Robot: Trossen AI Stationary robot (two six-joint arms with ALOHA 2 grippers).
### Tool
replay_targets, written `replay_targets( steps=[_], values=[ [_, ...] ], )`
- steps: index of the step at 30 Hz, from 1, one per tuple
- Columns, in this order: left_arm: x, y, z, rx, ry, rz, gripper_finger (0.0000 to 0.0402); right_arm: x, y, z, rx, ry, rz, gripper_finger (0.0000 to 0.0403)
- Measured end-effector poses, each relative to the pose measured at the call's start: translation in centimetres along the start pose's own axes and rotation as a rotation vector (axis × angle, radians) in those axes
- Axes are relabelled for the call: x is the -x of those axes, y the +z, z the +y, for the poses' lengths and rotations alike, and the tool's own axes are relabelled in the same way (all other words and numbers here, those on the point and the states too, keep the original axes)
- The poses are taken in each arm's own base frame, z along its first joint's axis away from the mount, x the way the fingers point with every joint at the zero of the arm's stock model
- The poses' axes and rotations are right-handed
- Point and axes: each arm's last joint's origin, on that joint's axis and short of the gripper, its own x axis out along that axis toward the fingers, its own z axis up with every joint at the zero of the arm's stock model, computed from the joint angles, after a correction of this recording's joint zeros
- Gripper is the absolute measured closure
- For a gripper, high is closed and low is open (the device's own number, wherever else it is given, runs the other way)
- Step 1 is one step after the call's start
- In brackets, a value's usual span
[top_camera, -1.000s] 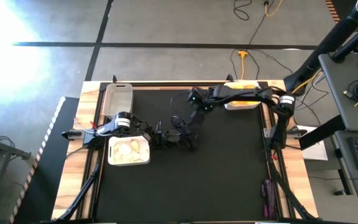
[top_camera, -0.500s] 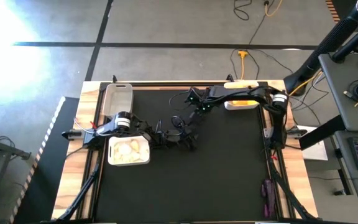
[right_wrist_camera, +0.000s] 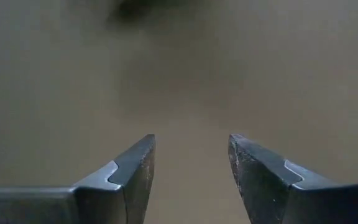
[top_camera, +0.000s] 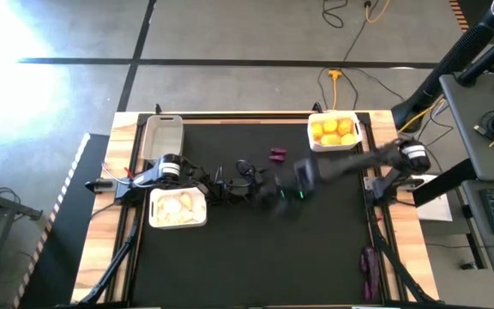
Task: Sort produce into baskets
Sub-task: Move the violet eggplant to the top center of the table
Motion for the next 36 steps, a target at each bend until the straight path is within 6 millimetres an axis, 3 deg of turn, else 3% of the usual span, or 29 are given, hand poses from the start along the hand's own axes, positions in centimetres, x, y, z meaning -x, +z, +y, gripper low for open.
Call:
replay_targets(
  steps=[7, 17, 24, 28, 36],
  values=[
    [0.0, 0.1, 0.0, 0.013, 0.000, -0.009, 0.0125, -1.1, -8.1, 5.8, -0.109, 0.033, 0.262, 0.0207],
    [0.0, 0.0, 0.0, 0.041, 0.001, -0.005, 0.0125, -4.4, -16.2, 9.6, -0.264, -0.098, 0.756, 0.0206],
    [0.0, -0.1, 0.0, 0.078, -0.015, -0.001, 0.0125, -7.6, -19.0, 10.0, -0.263, -0.196, 1.007, 0.0206],
    [0.0, -0.1, 0.0, 0.080, -0.019, -0.001, 0.0125, -9.1, -19.6, 9.7, -0.231, -0.220, 1.059, 0.0203],
    [0.0, -0.4, -0.1, 0.081, -0.023, 0.004, 0.0125, -11.5, -20.5, 6.5, -0.193, -0.286, 1.114, 0.0129]
  ],
)
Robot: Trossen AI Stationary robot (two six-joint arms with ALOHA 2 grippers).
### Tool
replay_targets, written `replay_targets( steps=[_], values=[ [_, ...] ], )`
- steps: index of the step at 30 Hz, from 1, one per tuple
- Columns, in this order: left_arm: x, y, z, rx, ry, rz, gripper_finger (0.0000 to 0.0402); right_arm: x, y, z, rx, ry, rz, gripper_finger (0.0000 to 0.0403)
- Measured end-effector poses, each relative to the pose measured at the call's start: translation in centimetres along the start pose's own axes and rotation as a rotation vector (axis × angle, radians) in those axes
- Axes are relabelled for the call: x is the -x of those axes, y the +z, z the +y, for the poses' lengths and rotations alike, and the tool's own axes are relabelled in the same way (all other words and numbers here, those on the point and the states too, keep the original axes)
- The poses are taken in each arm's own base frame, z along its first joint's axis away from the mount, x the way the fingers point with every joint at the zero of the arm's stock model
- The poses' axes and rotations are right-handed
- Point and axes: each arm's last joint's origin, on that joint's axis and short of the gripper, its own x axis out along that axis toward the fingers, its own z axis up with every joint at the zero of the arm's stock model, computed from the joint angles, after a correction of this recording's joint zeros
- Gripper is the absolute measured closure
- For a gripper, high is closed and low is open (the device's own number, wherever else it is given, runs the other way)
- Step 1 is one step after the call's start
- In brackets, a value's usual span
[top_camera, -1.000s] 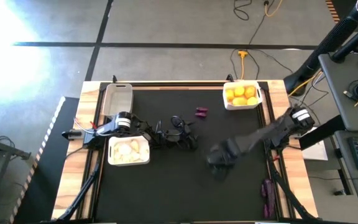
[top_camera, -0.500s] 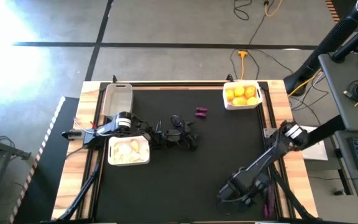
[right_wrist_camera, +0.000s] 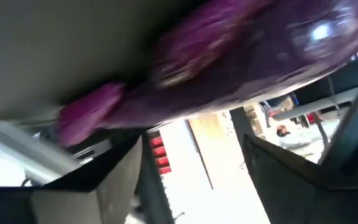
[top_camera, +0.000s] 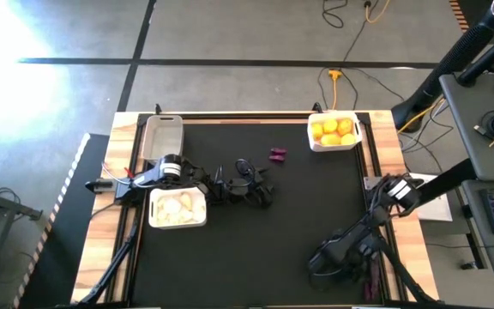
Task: Sort produce into baskets
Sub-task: Move the violet eggplant to the top center of the table
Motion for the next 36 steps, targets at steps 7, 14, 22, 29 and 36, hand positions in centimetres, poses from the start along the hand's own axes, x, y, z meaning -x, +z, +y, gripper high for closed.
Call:
replay_targets(
  steps=[7, 14, 22, 29, 36],
  values=[
    [0.0, 0.2, 0.0, 0.008, -0.003, -0.015, 0.0125, -1.3, 1.4, -2.1, -0.003, -0.025, 0.038, 0.0066],
    [0.0, 0.1, 0.0, 0.008, -0.004, -0.014, 0.0125, -1.7, 2.3, -2.0, 0.106, 0.001, -0.019, 0.0062],
    [0.0, 0.1, 0.0, 0.010, -0.005, -0.015, 0.0125, -0.9, 2.6, -1.8, 0.084, -0.002, -0.097, 0.0092],
    [0.0, 0.1, 0.0, 0.011, -0.005, -0.015, 0.0125, -0.3, 2.7, -1.7, 0.083, -0.001, -0.122, 0.0108],
    [0.0, 0.1, -0.1, 0.011, -0.005, -0.015, 0.0125, 0.8, 2.7, -1.3, 0.117, 0.031, -0.136, 0.0126]
  ],
)
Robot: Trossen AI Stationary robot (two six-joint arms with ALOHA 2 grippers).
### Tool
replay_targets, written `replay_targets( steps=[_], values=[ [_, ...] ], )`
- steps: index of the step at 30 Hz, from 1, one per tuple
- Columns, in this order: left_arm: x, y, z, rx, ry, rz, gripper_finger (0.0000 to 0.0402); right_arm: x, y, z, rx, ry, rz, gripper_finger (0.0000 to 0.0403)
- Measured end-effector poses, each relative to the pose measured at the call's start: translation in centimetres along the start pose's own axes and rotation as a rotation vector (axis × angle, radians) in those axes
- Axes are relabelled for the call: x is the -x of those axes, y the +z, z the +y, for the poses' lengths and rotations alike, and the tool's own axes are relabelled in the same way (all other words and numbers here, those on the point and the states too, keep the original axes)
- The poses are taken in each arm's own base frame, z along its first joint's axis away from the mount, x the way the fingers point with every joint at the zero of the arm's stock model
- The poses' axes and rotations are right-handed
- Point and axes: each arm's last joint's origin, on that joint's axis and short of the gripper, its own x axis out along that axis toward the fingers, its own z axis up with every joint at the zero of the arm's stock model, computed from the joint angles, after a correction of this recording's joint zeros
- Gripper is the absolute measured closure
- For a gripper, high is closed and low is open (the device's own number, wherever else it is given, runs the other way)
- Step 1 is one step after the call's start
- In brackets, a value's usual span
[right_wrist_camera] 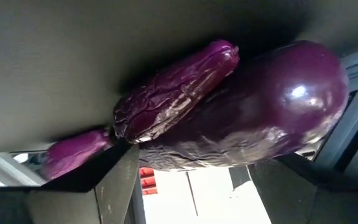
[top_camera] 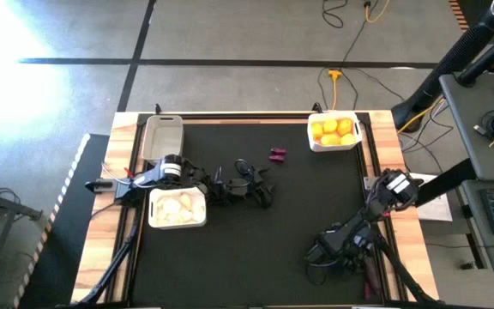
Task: Sort produce into baskets
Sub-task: Move the violet eggplant to the top center of the table
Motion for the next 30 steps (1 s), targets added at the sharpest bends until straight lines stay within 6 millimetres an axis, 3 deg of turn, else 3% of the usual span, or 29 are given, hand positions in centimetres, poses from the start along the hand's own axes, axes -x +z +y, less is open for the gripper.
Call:
replay_targets(
  steps=[5, 12, 20, 25, 30],
  values=[
    [0.0, 0.0, 0.0, 0.000, 0.000, 0.000, 0.0125, 1.0, 0.3, 0.1, 0.000, 0.018, -0.015, 0.0133],
    [0.0, 0.0, -0.1, 0.000, -0.002, -0.001, 0.0125, 2.6, 1.5, -0.2, 0.042, 0.022, -0.140, 0.0109],
    [0.1, 0.0, -0.1, 0.002, -0.005, -0.004, 0.0125, 5.5, 3.9, -2.1, 0.050, 0.047, -0.212, 0.0077],
    [0.1, 0.0, -0.1, -0.004, -0.005, -0.005, 0.0125, 7.8, 5.4, -3.4, 0.069, 0.074, -0.271, 0.0079],
    [0.1, 0.1, -0.1, -0.007, -0.004, -0.005, 0.0125, 8.7, 6.3, -4.2, 0.100, 0.092, -0.290, 0.0086]
  ],
)
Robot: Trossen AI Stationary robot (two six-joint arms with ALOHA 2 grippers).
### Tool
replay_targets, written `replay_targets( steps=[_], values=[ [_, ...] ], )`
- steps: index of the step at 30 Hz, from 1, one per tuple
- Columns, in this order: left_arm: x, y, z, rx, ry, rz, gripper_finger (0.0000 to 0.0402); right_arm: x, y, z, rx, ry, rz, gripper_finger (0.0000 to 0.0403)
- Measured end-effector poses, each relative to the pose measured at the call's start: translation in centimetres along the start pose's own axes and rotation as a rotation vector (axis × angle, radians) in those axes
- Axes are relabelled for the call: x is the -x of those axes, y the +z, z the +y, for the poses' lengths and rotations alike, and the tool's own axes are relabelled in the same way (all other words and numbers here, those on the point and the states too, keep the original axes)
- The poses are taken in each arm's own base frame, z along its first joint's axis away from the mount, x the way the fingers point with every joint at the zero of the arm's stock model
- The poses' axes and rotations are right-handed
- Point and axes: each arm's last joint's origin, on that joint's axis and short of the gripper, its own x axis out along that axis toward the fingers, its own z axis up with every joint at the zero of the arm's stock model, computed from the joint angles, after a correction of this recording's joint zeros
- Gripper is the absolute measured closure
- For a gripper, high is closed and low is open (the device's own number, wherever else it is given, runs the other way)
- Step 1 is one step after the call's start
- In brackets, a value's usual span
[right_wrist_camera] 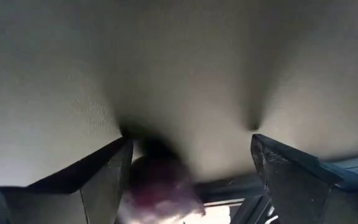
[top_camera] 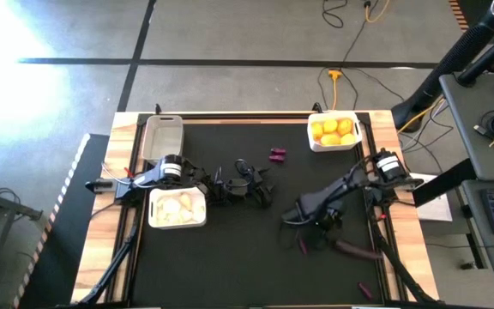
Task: Sort produce into baskets
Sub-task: Move the violet eggplant to the top center of the table
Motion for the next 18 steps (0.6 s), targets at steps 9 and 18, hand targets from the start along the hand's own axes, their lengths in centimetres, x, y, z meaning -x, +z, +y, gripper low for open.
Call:
replay_targets(
  steps=[9, 18],
  values=[
    [0.0, 0.0, 0.0, -0.002, 0.000, 0.000, 0.0125, -0.3, -0.7, 0.2, -0.023, 0.005, 0.063, 0.0116],
    [0.0, 0.0, 0.0, -0.005, 0.000, 0.000, 0.0125, 1.1, -1.0, 1.4, -0.060, 0.046, 0.057, 0.0078]
  ],
)
